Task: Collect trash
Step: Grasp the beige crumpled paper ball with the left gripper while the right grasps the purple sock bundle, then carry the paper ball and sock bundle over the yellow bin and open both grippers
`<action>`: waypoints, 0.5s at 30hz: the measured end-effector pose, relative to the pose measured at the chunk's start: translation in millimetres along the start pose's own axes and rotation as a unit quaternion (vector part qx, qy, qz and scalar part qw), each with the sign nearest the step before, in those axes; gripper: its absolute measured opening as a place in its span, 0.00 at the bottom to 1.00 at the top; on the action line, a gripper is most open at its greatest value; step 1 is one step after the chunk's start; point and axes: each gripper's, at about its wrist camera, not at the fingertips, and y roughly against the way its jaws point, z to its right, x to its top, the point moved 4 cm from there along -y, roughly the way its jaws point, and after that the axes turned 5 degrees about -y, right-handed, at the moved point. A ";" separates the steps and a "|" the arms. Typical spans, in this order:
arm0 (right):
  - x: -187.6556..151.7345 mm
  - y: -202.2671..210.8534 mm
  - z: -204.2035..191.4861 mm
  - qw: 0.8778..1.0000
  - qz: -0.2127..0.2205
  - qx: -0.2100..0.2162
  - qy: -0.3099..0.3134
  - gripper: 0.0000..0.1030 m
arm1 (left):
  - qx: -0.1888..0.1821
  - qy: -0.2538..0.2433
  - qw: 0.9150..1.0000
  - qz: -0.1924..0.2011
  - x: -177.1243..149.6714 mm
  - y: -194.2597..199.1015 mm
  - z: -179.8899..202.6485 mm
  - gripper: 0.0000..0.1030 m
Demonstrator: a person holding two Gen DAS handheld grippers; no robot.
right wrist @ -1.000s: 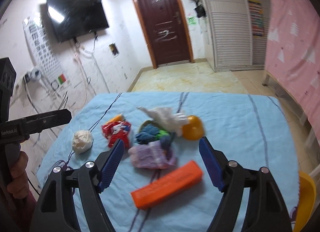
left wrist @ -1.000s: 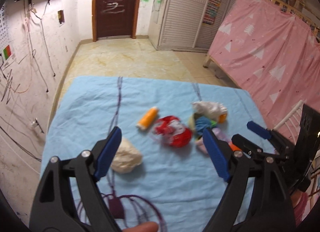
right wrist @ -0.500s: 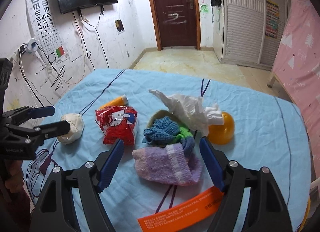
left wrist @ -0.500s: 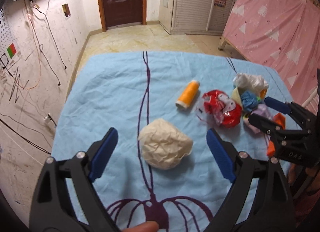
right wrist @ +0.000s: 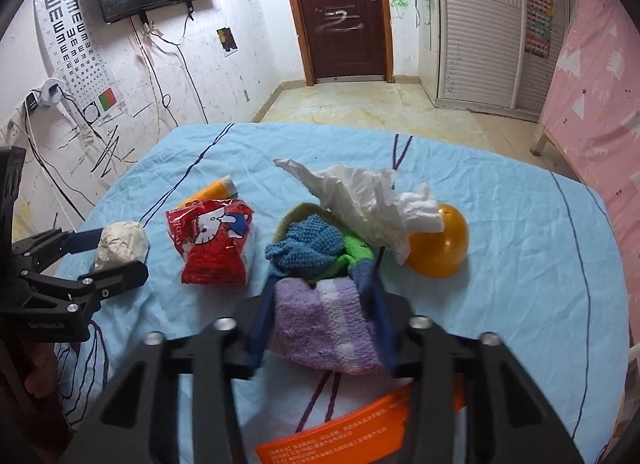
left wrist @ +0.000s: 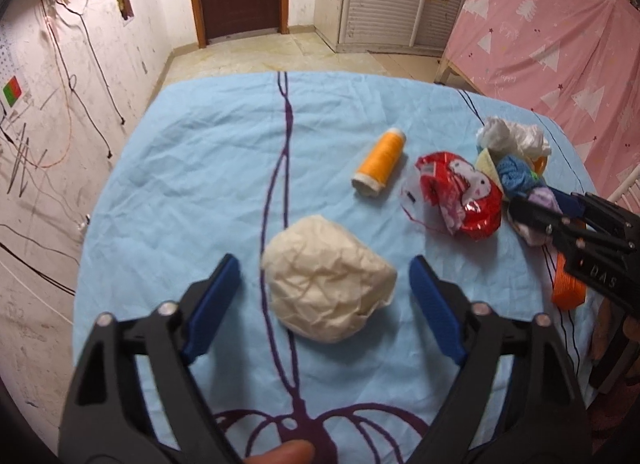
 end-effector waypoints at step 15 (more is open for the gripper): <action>3.4 51.7 2.6 0.991 0.051 0.109 -0.053 0.16 | -0.013 0.015 0.999 0.037 -1.7 27.6 4.5 0.53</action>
